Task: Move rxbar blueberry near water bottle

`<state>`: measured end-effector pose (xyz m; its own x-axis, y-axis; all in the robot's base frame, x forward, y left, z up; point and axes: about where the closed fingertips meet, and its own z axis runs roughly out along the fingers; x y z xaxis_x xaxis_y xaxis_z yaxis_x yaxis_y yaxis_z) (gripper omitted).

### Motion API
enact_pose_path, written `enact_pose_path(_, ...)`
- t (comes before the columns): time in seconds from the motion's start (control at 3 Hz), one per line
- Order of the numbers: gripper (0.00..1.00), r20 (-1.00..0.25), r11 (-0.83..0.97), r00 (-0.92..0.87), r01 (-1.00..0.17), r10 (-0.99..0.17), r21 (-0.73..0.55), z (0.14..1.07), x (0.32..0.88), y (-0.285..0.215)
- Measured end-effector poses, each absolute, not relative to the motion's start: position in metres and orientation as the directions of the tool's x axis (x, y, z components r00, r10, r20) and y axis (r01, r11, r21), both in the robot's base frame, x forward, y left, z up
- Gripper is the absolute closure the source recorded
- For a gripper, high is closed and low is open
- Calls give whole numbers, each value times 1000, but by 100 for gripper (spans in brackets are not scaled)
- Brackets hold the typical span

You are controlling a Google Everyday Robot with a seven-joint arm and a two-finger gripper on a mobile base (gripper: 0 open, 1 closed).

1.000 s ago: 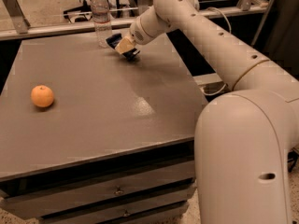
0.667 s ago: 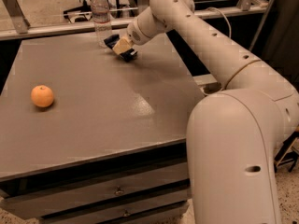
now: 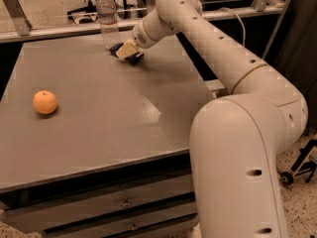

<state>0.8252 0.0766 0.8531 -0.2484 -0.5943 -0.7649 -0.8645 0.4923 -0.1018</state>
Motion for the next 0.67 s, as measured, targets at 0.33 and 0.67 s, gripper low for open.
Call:
enact_pose_path(0.33,0,-778,492,-238,-865,-582,-103,862,823,72)
enact_pose_path(0.67,0,-809,488,-203,-865,-551,-115,887,811,58)
